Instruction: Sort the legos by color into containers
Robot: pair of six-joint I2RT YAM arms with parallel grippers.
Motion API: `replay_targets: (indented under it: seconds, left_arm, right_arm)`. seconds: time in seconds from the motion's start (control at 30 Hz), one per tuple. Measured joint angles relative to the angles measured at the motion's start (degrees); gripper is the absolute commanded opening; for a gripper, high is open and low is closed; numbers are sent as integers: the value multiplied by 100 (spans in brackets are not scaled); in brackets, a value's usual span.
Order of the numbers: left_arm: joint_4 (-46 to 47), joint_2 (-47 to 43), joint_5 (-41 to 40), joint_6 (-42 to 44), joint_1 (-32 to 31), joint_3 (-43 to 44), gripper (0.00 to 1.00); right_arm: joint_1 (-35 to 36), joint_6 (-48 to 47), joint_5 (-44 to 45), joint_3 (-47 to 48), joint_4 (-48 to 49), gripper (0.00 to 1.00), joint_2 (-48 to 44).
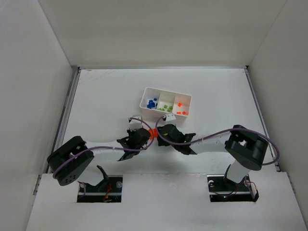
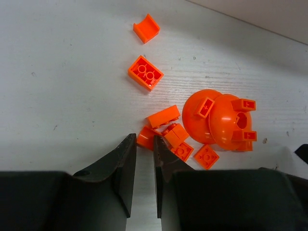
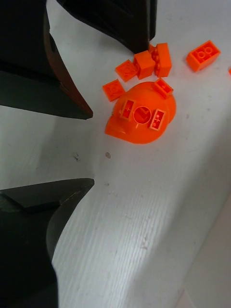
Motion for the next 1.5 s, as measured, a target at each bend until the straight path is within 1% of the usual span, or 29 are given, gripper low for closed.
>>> replay_targets:
  seconds: [0.17,0.4,0.7,0.8,0.87,0.9,1.0,1.1,1.23,1.5]
  left_arm:
    - [-109,-173,66,46,2,-26,11]
    - [-474,-1139,157,39,33,-133,10]
    - [-890,-2009,341,39,219,-136,10]
    - [-1008,-2227,422,39,289,-131,10]
    - [-1062,-2328,470,42,315,-129,10]
    - [-1086,-2369,490,44,321,-129,10]
    - [-1154,-2415,557,50,343,-76,10]
    - [-1156,-2376,634,90,354,74,10]
    - [-1043,-2192,717,179,354,339,10]
    - [-654,-1493,820,474,354,966,11]
  right_arm:
    - [2,-2,-146,245,66,62,354]
    - [2,-15,-262,417,105,63,494]
    - [-85,-94,-350,774,201,62,859]
    - [-127,-114,-361,866,280,59,966]
    - [-149,-138,-372,914,304,53,1014]
    - [-155,-144,-382,925,317,49,1034]
    - [-162,-136,-387,927,363,40,1043]
    - [-162,-107,-398,922,376,38,1036]
    - [-162,-44,-389,754,343,37,804]
    - [-160,107,-273,162,365,36,-225]
